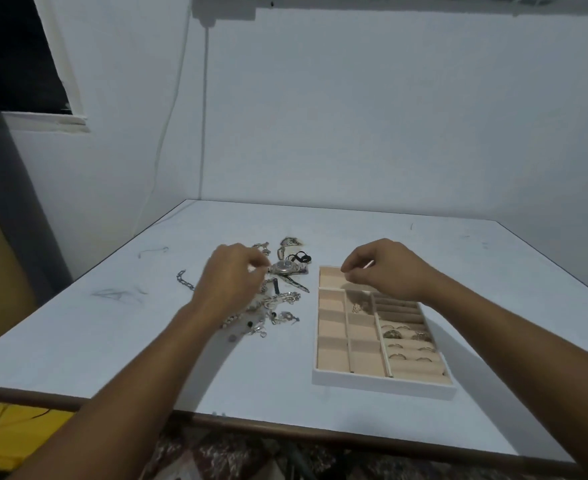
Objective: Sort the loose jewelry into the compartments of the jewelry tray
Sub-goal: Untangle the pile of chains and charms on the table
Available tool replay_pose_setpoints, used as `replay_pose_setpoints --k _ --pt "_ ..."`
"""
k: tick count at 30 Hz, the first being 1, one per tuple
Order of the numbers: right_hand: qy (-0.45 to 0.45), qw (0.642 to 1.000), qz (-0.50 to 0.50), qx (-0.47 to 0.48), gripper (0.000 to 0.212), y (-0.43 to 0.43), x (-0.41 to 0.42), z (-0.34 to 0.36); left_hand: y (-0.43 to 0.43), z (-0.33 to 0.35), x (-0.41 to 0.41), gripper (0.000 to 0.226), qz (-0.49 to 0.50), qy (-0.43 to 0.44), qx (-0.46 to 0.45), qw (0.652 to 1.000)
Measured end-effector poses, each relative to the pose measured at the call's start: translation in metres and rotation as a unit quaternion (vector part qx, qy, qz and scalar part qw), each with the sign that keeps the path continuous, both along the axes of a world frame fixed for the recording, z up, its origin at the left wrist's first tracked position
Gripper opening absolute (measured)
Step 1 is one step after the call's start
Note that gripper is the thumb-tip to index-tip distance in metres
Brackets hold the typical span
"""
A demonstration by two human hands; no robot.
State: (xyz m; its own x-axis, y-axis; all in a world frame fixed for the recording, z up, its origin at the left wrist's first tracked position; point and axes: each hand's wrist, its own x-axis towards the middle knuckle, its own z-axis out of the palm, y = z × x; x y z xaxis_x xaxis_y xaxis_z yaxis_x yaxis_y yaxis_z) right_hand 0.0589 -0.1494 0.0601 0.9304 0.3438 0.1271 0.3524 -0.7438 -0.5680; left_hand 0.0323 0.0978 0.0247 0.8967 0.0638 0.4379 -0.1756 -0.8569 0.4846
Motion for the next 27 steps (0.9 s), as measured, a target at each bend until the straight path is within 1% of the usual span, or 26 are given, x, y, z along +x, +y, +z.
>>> replay_pose_setpoints --k 4,8,10,12,16,19,21,24,27 --pt "0.002 0.999 0.040 -0.021 0.009 0.050 0.011 -0.006 0.048 -0.010 -0.002 0.017 0.066 0.046 0.004 0.997" --pt "0.003 0.996 0.076 -0.051 0.016 0.100 0.022 -0.016 0.069 -0.020 0.003 0.012 0.083 0.091 -0.005 0.992" --pt "0.000 0.994 0.078 -0.078 0.018 0.123 0.031 -0.021 0.071 -0.023 0.008 0.012 0.085 0.098 -0.011 0.991" --pt "-0.004 0.993 0.063 -0.095 0.016 0.139 0.040 -0.027 0.069 -0.024 0.015 0.010 0.079 0.104 -0.013 0.991" --pt "-0.032 0.991 0.035 -0.126 0.015 0.161 0.051 -0.031 0.066 -0.025 0.029 0.018 0.058 0.120 -0.023 0.991" --pt "-0.040 0.986 0.037 -0.155 0.002 0.169 0.056 -0.033 0.065 -0.026 0.035 0.012 0.046 0.139 -0.016 0.989" --pt "-0.037 0.984 0.037 -0.171 0.007 0.173 0.059 -0.036 0.066 -0.027 0.037 0.008 0.046 0.143 -0.009 0.989" --pt "-0.043 0.983 0.029 -0.178 0.010 0.177 0.061 -0.039 0.069 -0.030 0.042 0.021 0.040 0.139 0.002 0.989" --pt "-0.040 0.984 0.028 -0.174 0.011 0.178 0.063 -0.040 0.071 -0.030 0.044 0.025 0.039 0.136 -0.005 0.990"
